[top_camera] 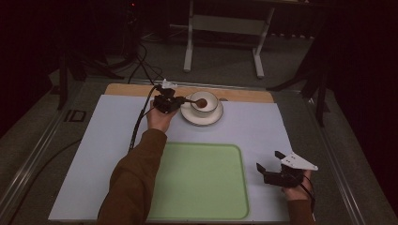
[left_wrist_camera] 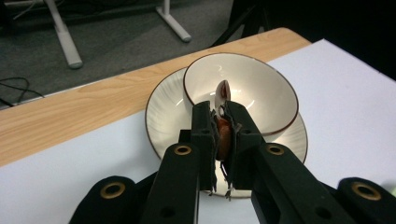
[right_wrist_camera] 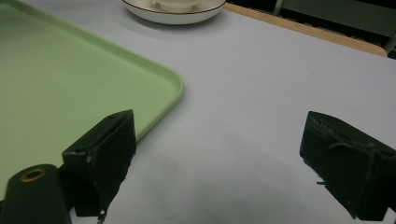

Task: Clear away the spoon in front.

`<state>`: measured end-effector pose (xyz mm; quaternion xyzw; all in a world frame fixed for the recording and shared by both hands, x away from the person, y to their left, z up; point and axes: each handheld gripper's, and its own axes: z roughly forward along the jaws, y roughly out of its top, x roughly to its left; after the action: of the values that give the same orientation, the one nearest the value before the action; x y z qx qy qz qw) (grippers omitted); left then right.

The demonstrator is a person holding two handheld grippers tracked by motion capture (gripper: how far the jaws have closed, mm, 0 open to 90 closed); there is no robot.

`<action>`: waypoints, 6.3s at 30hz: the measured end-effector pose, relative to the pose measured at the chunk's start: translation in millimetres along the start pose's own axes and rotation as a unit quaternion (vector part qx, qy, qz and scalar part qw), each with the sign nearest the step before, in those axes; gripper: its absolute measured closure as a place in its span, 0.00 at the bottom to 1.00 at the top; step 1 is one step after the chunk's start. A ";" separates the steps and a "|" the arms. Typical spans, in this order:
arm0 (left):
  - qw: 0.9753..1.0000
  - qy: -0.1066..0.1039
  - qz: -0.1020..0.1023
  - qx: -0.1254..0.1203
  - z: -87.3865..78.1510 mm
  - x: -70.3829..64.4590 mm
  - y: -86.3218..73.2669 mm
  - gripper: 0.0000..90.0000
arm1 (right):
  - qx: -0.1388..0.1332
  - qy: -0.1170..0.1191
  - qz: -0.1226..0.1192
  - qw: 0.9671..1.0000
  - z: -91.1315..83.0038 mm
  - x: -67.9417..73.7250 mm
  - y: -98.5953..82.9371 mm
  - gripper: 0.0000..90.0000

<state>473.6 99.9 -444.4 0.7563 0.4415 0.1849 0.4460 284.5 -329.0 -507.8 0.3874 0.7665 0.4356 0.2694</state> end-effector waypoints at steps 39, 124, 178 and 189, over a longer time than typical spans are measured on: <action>0.999 0.012 0.023 -0.041 -79.5 3.3 1.0 0.93 | 0.001 -0.002 -0.003 1.000 -0.1 1.2 0.3 0.12; 0.997 0.075 0.010 0.016 -209.5 -2.9 -122.5 0.93 | -0.016 -0.013 -0.010 1.000 -3.6 3.9 2.3 0.15; 0.991 0.101 -0.035 -0.077 -154.4 25.5 -76.8 0.91 | -0.011 -0.012 -0.011 1.000 -2.6 3.2 1.8 0.15; 0.995 0.063 -0.028 -0.072 -178.7 20.2 -76.9 0.93 | -0.010 -0.011 -0.011 1.000 -2.5 3.8 1.9 0.15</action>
<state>325.6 224.5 -415.8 0.6963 0.4749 0.2510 0.4760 281.2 -326.3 -505.2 0.3809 0.7632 0.4364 0.2864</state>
